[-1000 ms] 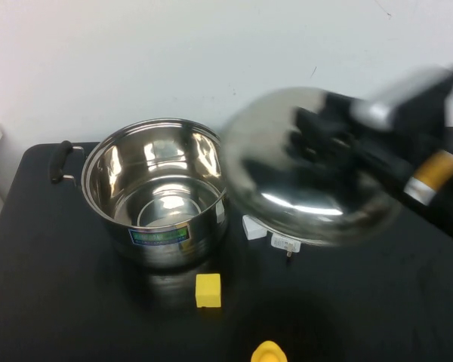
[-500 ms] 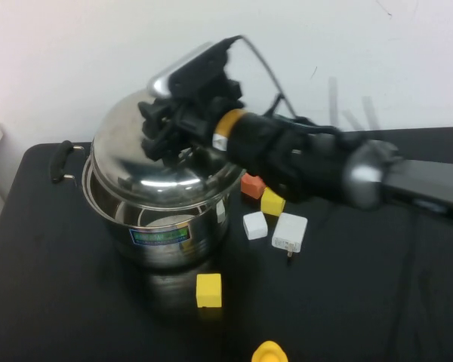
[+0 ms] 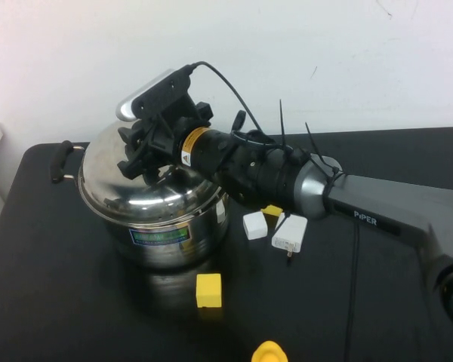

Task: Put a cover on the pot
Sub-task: Place the pot lid on the pot

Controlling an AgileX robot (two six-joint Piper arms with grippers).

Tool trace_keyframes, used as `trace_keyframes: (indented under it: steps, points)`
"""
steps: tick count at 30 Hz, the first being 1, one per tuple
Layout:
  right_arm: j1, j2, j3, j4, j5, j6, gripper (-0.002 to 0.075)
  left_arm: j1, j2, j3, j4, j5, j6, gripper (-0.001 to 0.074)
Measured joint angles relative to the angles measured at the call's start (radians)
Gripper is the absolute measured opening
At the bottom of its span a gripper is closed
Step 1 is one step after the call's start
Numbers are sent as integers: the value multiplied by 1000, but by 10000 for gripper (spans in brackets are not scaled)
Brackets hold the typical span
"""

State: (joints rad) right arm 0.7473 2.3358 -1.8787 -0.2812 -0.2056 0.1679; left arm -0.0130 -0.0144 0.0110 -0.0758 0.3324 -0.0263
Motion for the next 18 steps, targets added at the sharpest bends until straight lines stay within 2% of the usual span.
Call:
trace_keyframes:
  steps: [18]
  points:
    - [-2,23,-6,0,-17,3,333,0,0,0,0,0,0,-2]
